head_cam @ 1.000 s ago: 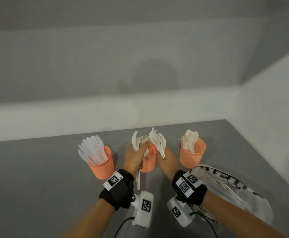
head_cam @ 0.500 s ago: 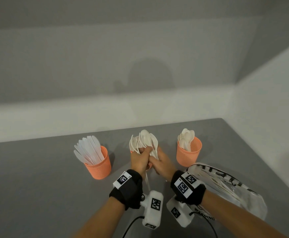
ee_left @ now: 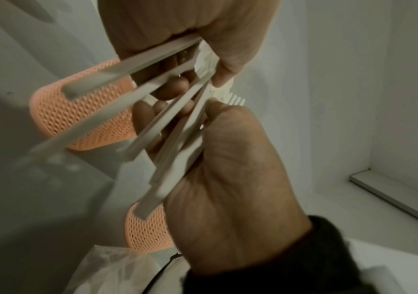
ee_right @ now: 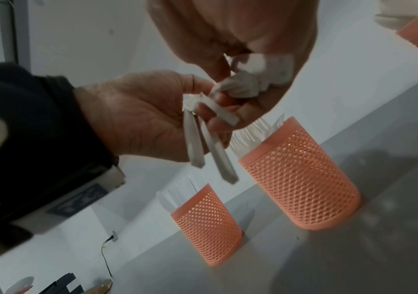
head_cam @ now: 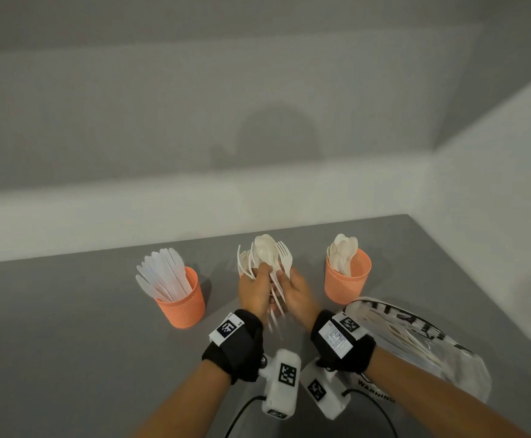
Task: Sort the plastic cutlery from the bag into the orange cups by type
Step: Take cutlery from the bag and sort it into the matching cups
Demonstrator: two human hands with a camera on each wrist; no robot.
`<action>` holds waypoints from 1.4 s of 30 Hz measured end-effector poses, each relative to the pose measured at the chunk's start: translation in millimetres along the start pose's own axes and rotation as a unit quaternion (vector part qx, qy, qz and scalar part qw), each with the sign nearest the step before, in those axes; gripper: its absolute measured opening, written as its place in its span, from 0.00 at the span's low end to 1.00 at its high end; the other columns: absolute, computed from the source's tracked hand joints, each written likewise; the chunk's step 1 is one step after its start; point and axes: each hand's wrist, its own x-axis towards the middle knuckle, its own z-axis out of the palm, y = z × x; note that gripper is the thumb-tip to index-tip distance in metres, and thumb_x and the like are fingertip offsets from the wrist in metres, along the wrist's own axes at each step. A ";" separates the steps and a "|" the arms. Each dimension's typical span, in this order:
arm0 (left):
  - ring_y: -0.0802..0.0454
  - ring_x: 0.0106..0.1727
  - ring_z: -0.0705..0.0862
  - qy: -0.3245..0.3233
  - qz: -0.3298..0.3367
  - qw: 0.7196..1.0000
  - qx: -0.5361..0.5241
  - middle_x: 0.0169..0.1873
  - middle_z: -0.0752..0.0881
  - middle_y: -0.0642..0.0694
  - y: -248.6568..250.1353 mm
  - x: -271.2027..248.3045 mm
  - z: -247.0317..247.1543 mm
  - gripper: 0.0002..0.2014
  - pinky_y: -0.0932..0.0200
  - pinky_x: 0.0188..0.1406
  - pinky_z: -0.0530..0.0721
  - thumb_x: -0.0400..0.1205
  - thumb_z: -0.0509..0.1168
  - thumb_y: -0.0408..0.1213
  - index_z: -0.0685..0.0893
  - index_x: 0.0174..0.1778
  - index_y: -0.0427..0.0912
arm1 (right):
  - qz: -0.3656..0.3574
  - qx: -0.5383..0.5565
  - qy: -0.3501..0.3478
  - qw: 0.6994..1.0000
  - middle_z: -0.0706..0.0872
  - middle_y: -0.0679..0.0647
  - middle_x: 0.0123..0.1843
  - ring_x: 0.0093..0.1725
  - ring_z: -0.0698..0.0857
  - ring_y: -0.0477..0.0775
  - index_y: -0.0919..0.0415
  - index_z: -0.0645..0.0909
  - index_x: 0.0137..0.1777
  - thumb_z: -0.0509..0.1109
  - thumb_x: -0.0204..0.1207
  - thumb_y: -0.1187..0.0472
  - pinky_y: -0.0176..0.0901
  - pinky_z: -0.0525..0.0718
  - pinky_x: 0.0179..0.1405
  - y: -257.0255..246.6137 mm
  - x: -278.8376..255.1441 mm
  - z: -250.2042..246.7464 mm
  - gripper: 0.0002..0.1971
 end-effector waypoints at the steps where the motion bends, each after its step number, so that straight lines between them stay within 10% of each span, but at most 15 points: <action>1: 0.48 0.27 0.79 0.001 0.005 1.000 0.002 0.27 0.80 0.43 -0.3 0.5 0.2 0.08 0.56 0.32 0.79 0.80 0.58 0.34 0.79 0.38 0.38 | 0.000 -0.002 0.003 1.000 0.84 0.51 0.49 0.47 0.84 0.48 0.57 0.73 0.67 0.52 0.86 0.61 0.45 0.83 0.53 0.3 -0.3 -0.3 0.14; 8: 0.46 0.34 0.82 0.038 0.003 0.999 -0.033 0.31 0.83 0.41 0.1 11.8 -6.1 0.12 0.52 0.40 0.82 0.83 0.56 0.37 0.80 0.39 0.37 | 0.007 -0.068 0.039 0.997 0.87 0.57 0.48 0.48 0.87 0.58 0.62 0.78 0.61 0.53 0.85 0.58 0.53 0.85 0.53 7.6 3.7 -4.5 0.14; 13: 0.58 0.15 0.75 0.062 0.040 0.993 -0.090 0.12 0.75 0.52 9.6 15.5 -16.8 0.16 0.62 0.23 0.77 0.82 0.56 0.31 0.73 0.26 0.41 | 0.013 -0.099 0.034 0.994 0.78 0.50 0.33 0.30 0.78 0.50 0.56 0.75 0.49 0.53 0.85 0.59 0.47 0.80 0.34 6.0 2.6 -15.2 0.09; 18: 0.63 0.10 0.69 -0.066 0.115 0.991 0.023 0.15 0.76 0.53 26.7 8.5 -19.3 0.03 0.70 0.11 0.67 0.80 0.64 0.28 0.81 0.46 0.40 | -0.008 -0.105 -0.005 0.994 0.76 0.48 0.29 0.26 0.75 0.42 0.52 0.73 0.41 0.53 0.84 0.63 0.31 0.71 0.27 -2.1 -1.1 -23.0 0.12; 24: 0.49 0.40 0.86 -0.109 0.247 0.914 0.303 0.39 0.88 0.45 31.0 20.3 -14.0 0.08 0.65 0.39 0.80 0.75 0.70 0.33 0.85 0.49 0.38 | 0.011 -0.078 -0.075 0.994 0.74 0.50 0.27 0.16 0.71 0.38 0.57 0.73 0.42 0.53 0.84 0.65 0.27 0.68 0.16 -23.6 -11.4 -27.5 0.11; 29: 0.50 0.37 0.83 -0.097 0.273 0.906 0.307 0.35 0.85 0.46 31.7 20.2 -9.3 0.04 0.59 0.40 0.79 0.78 0.67 0.35 0.83 0.45 0.39 | 0.092 -0.019 -0.105 0.990 0.70 0.48 0.28 0.19 0.65 0.41 0.50 0.73 0.45 0.56 0.84 0.53 0.31 0.63 0.15 -32.2 -15.0 -33.1 0.08; 35: 0.56 0.15 0.73 -0.075 0.120 0.987 0.078 0.18 0.77 0.44 28.6 9.4 -1.8 0.10 0.64 0.18 0.73 0.81 0.64 0.34 0.79 0.35 0.35 | 0.123 0.027 -0.047 0.991 0.67 0.45 0.23 0.15 0.62 0.39 0.52 0.74 0.42 0.55 0.82 0.43 0.30 0.59 0.13 -35.0 -14.5 -33.1 0.15; 42: 0.58 0.14 0.69 -0.121 0.003 0.991 -0.057 0.17 0.72 0.47 20.8 -0.8 6.8 0.08 0.67 0.12 0.70 0.78 0.67 0.33 0.78 0.34 0.38 | 0.020 -0.005 -0.045 0.999 0.77 0.40 0.15 0.16 0.76 0.34 0.55 0.70 0.39 0.52 0.86 0.56 0.23 0.72 0.18 -47.7 -18.9 -27.2 0.13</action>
